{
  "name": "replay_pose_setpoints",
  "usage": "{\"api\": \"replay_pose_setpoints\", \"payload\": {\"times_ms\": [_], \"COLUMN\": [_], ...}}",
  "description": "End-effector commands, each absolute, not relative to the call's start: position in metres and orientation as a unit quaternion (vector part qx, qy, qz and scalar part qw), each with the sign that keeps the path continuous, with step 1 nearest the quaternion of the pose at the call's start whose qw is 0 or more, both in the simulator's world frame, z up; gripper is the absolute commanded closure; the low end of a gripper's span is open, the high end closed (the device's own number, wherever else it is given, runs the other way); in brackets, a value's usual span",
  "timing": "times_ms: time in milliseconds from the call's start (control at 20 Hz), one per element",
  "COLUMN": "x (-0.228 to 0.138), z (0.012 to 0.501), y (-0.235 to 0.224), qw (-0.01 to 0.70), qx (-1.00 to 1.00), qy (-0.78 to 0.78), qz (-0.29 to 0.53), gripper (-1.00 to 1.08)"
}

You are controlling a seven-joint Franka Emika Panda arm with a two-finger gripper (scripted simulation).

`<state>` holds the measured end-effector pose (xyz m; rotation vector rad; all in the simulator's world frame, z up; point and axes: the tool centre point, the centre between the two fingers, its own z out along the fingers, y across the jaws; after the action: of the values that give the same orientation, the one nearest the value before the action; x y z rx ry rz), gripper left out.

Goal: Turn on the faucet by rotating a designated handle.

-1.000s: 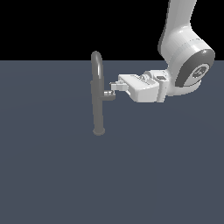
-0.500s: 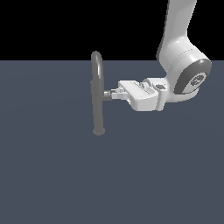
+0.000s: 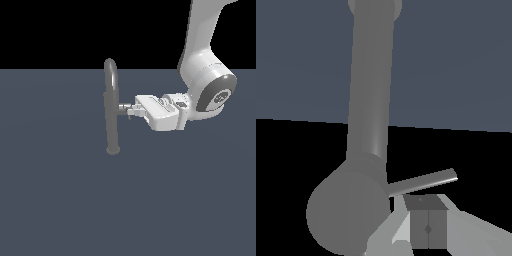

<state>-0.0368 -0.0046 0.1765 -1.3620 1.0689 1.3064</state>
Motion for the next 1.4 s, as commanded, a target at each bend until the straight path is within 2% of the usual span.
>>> {"api": "replay_pose_setpoints", "payload": {"times_ms": [0, 500, 550, 600, 1350], "x": [-0.034, -0.024, -0.024, -0.032, 0.002], "z": [0.166, 0.119, 0.119, 0.164, 0.115], "y": [-0.003, -0.001, -0.001, -0.004, 0.004], "qw": [0.465, 0.454, 0.454, 0.461, 0.454], "qx": [-0.552, -0.539, -0.539, -0.550, -0.539], "qy": [0.440, 0.458, 0.458, 0.427, 0.458], "qz": [0.534, 0.542, 0.542, 0.550, 0.543], "gripper": [1.08, 1.08, 1.08, 1.08, 1.08]}}
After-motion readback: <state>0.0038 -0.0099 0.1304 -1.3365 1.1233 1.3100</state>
